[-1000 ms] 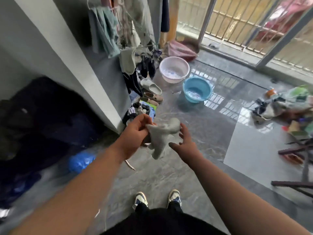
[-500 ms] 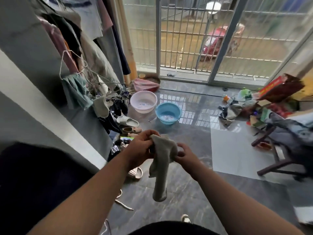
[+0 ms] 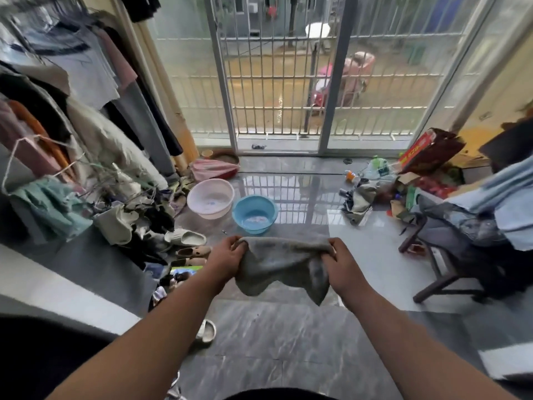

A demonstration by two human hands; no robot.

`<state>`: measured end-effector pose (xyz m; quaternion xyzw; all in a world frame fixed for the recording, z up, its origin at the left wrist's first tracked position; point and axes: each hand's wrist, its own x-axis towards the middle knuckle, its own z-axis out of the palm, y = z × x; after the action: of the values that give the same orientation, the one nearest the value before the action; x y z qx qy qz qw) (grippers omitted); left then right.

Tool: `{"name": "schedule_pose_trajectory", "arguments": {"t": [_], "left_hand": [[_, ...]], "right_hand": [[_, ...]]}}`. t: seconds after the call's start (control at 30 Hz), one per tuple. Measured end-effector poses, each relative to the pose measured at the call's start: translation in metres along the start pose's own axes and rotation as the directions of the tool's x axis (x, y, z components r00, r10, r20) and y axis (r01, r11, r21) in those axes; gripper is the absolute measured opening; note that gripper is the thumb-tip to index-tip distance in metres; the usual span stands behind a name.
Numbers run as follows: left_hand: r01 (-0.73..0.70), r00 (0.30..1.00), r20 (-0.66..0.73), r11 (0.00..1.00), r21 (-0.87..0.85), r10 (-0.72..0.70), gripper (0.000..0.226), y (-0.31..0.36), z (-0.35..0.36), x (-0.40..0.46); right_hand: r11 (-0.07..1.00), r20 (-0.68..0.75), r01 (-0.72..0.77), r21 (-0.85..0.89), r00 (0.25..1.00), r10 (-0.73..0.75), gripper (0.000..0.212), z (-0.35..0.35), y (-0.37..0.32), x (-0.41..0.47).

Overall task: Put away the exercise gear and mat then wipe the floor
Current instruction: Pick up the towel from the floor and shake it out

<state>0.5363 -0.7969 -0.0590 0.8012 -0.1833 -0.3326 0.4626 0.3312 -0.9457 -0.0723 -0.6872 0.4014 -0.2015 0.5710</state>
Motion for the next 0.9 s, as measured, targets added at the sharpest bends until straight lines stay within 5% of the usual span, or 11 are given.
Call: {"name": "schedule_pose_trajectory", "arguments": {"t": [0.43, 0.53, 0.6, 0.7, 0.8, 0.9], "left_hand": [[-0.157, 0.982, 0.124, 0.982, 0.109, 0.143, 0.028, 0.118, 0.118, 0.094], [0.049, 0.977, 0.211, 0.993, -0.106, -0.026, 0.046, 0.139, 0.119, 0.131], [0.249, 0.880, 0.458, 0.941, -0.230, -0.121, 0.056, 0.149, 0.109, 0.164], [0.222, 0.733, 0.680, 0.932, -0.285, 0.033, 0.045, 0.158, 0.091, 0.212], [0.153, 0.685, 0.712, 0.925, -0.349, 0.155, 0.054, 0.177, 0.078, 0.283], [0.115, 0.722, 0.656, 0.896, -0.429, 0.222, 0.057, 0.206, 0.064, 0.361]], "right_hand": [[0.974, -0.058, 0.095, 0.206, 0.995, -0.085, 0.047, -0.144, -0.032, 0.130], [0.967, -0.088, 0.091, 0.237, 0.993, -0.072, 0.053, -0.144, -0.041, 0.171], [0.967, -0.115, 0.098, 0.235, 0.991, -0.072, 0.055, -0.142, -0.044, 0.206], [0.969, -0.141, 0.088, 0.232, 0.988, -0.056, 0.056, -0.137, -0.052, 0.250], [0.975, -0.176, 0.086, 0.204, 0.983, -0.050, 0.058, -0.126, -0.068, 0.309], [0.983, -0.196, 0.120, 0.138, 0.976, -0.092, 0.057, -0.112, -0.094, 0.375]]}}
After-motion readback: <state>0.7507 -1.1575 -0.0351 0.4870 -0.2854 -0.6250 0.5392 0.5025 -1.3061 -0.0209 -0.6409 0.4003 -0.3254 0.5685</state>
